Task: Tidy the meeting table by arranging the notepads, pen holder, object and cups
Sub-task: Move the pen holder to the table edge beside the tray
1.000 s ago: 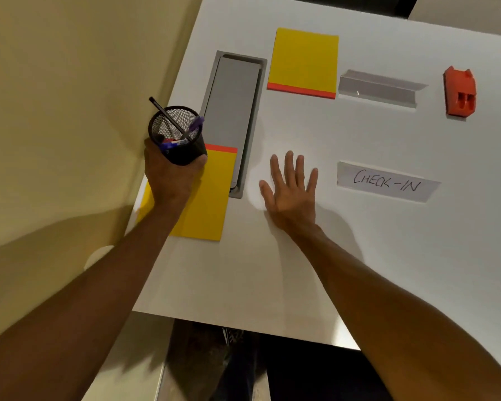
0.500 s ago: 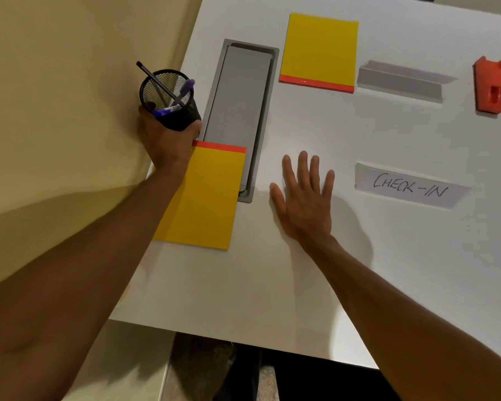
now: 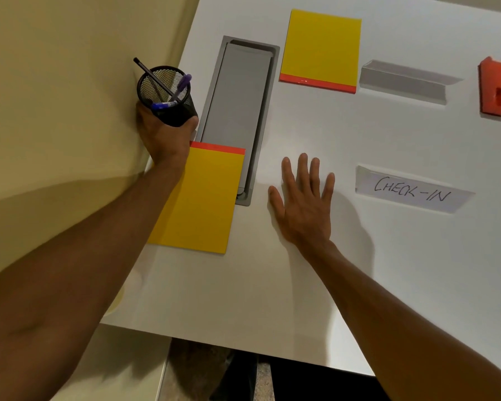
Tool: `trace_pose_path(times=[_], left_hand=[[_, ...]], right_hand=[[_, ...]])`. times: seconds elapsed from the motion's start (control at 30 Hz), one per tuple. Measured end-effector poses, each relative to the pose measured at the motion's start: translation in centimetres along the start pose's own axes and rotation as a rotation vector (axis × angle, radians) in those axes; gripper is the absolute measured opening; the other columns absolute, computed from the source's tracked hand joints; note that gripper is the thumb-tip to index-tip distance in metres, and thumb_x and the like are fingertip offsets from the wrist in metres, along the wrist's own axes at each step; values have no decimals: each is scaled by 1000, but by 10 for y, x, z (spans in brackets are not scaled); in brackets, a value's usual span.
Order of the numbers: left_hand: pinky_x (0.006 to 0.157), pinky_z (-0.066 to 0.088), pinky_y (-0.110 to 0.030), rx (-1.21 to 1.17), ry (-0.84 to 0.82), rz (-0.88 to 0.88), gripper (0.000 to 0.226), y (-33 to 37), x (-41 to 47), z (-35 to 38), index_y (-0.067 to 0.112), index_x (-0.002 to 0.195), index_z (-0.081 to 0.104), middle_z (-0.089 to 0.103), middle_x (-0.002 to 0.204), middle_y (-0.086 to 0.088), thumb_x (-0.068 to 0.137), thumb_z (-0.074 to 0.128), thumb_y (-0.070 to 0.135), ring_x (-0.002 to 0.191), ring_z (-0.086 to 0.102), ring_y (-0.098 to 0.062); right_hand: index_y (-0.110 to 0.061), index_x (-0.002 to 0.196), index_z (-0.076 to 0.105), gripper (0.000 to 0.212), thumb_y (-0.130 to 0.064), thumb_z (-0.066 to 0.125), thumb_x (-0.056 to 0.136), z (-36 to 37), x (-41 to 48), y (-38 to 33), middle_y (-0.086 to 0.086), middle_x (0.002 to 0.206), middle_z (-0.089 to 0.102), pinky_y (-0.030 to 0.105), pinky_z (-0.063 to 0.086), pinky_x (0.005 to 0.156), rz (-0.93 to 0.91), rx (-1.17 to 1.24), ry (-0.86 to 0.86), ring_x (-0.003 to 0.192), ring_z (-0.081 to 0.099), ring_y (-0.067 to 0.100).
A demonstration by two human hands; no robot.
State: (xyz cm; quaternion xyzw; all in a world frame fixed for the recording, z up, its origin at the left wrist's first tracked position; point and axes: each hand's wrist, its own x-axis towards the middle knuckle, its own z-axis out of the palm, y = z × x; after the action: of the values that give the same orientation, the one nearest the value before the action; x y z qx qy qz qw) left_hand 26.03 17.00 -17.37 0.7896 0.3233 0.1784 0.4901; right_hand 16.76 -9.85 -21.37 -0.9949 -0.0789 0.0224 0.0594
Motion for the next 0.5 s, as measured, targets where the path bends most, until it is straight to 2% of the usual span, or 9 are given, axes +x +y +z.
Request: trace_pose_path(times=[0.23, 0.3, 0.4, 0.43, 0.5], left_hand=[[105, 41, -21, 12, 0, -24, 105, 0, -1, 3, 8, 152, 24, 40, 150, -9, 68, 86, 24, 135, 44, -22], [103, 41, -17, 22, 1, -34, 104, 3, -7, 2, 7, 151, 23, 39, 150, -10, 70, 86, 25, 135, 44, -22], [91, 43, -6, 20, 15, -26, 99, 10, -25, -5, 7, 149, 26, 39, 148, -13, 72, 85, 26, 132, 48, -23], [95, 44, -10, 27, 29, -33, 99, 12, -35, -9, 6, 149, 25, 37, 150, -15, 73, 84, 28, 134, 46, -25], [109, 42, -28, 50, 31, -69, 99, 13, -64, -17, 6, 152, 21, 32, 154, -14, 77, 81, 31, 140, 38, -28]], right_hand=[[-27, 159, 0, 70, -62, 12, 100, 0, -1, 1, 7, 167, -7, 60, 5, 120, 6, 5, -4, 154, -10, 28], [-27, 159, 1, 70, -62, 13, 100, 0, -1, 0, 7, 167, -6, 60, 5, 120, 6, 8, -1, 154, -9, 28], [-27, 159, 0, 70, -62, 13, 100, 2, -1, 2, 7, 167, -6, 60, 4, 121, -2, 0, 4, 154, -9, 28], [-27, 159, -1, 70, -62, 14, 100, 3, -1, 3, 8, 167, -6, 60, 4, 121, -10, -6, 3, 154, -9, 28], [-26, 159, -2, 70, -61, 13, 101, 3, 0, 4, 9, 167, -7, 61, 2, 120, -24, -20, -27, 154, -9, 30]])
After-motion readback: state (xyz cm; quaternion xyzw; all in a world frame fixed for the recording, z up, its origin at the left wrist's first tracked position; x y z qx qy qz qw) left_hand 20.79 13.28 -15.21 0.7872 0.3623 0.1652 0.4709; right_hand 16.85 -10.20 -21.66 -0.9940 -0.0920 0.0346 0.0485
